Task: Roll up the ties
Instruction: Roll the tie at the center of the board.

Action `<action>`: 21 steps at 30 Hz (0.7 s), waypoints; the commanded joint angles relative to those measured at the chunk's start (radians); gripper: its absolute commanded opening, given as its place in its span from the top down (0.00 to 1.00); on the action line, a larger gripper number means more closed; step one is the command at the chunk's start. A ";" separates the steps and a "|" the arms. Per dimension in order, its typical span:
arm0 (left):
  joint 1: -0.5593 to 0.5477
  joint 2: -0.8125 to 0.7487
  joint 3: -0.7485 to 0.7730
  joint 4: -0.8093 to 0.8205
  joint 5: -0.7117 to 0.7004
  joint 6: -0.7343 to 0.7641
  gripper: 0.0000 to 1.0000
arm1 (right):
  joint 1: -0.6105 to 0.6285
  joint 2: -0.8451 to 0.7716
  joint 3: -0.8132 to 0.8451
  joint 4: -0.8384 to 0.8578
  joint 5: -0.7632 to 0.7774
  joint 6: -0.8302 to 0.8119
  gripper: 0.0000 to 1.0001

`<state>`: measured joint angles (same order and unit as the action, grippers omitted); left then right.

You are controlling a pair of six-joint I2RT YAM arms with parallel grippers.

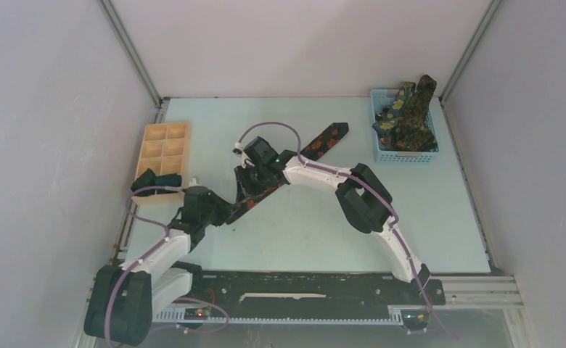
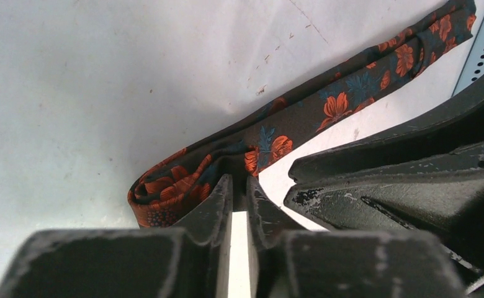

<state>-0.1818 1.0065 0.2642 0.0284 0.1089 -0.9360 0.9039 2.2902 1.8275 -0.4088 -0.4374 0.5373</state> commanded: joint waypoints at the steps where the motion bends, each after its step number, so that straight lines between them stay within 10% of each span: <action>1: -0.001 -0.010 -0.017 0.021 -0.009 0.002 0.90 | 0.015 -0.019 0.037 -0.004 -0.002 -0.021 0.69; 10: -0.001 -0.020 -0.024 0.024 -0.011 0.000 0.97 | 0.029 0.030 0.076 -0.037 0.007 -0.030 0.68; 14: -0.001 -0.024 -0.026 0.029 -0.015 -0.001 0.70 | 0.035 0.048 0.087 -0.043 -0.001 -0.030 0.68; 21: -0.001 -0.040 -0.037 0.028 -0.026 -0.012 0.98 | 0.041 0.063 0.095 -0.052 0.009 -0.030 0.68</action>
<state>-0.1818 0.9871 0.2398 0.0406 0.0975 -0.9424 0.9333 2.3379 1.8759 -0.4484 -0.4370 0.5217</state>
